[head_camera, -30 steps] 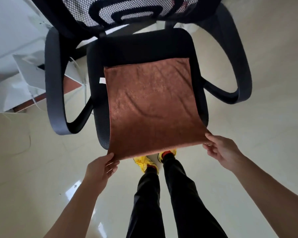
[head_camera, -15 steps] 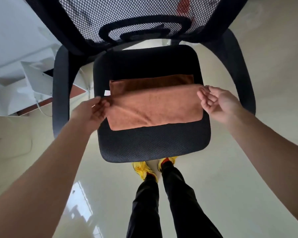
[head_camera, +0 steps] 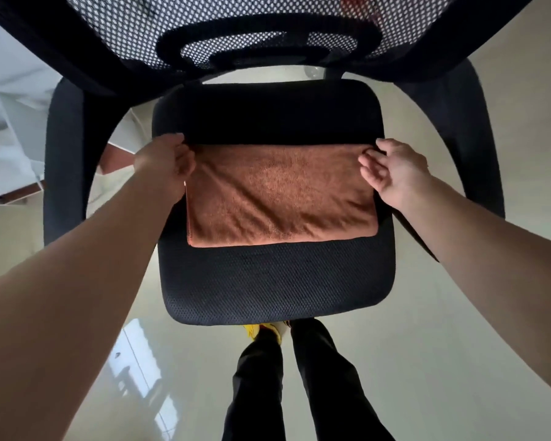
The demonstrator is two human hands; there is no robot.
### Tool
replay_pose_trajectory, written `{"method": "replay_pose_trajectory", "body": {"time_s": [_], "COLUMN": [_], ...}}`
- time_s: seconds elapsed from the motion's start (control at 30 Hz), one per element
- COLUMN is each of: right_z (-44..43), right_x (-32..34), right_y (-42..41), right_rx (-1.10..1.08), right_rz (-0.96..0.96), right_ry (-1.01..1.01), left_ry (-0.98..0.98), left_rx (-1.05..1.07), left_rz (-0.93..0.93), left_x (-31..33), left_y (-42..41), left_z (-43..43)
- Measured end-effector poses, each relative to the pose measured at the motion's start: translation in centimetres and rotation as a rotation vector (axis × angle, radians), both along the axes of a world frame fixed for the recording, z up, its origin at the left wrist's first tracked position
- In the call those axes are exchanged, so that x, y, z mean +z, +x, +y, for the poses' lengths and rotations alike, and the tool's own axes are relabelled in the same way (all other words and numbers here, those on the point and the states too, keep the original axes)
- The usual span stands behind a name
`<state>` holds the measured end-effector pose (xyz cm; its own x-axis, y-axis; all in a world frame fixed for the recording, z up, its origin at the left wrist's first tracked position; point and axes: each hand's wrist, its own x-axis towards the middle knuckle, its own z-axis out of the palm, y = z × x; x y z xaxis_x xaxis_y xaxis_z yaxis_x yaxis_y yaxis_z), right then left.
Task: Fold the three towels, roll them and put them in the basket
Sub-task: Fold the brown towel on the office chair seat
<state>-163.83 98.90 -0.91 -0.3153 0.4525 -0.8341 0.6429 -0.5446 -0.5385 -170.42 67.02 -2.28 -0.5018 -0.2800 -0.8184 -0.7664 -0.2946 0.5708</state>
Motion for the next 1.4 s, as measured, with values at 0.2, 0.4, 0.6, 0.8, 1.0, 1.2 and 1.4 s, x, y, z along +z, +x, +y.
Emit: {"method": "replay_pose_trajectory", "body": {"time_s": [0.2,0.4,0.6,0.8,1.0,1.2,1.4], "right_z": [-7.8,-2.1,-1.4,-4.1,0.8,-0.1,0.6], "right_x": [-1.0,-2.9,-1.1,-2.5,-3.7,-3.8,-4.2], "right_y": [-0.6,0.1,3.0,10.4,12.8,11.8,6.2], "right_rx": [0.55,0.303,0.24,0.373,0.305,0.647,0.774], "right_rz": [0.025,-0.058,-0.064,-0.215,-0.318,-0.224,-0.214], "right_ry": [0.004,-0.124,0.215,-0.049,0.124,0.617,0.671], "left_ry": [-0.08,-0.103,-0.108,-0.06,-0.13,-0.846,-1.034], "left_rx": [-0.292,-0.242,-0.307,-0.256,-0.239,-0.86,-1.756], "left_rz": [-0.046,-0.161,-0.094,-0.328,-0.308,0.247,0.591], "left_x": [0.1,-1.8,-1.0,-2.6,-2.7,0.5,-1.0], "left_y": [3.6,5.2,9.3,14.9,16.1,14.9,9.3], "left_z": [4.6,1.3,1.8,0.5,-0.9,3.5,10.7]}}
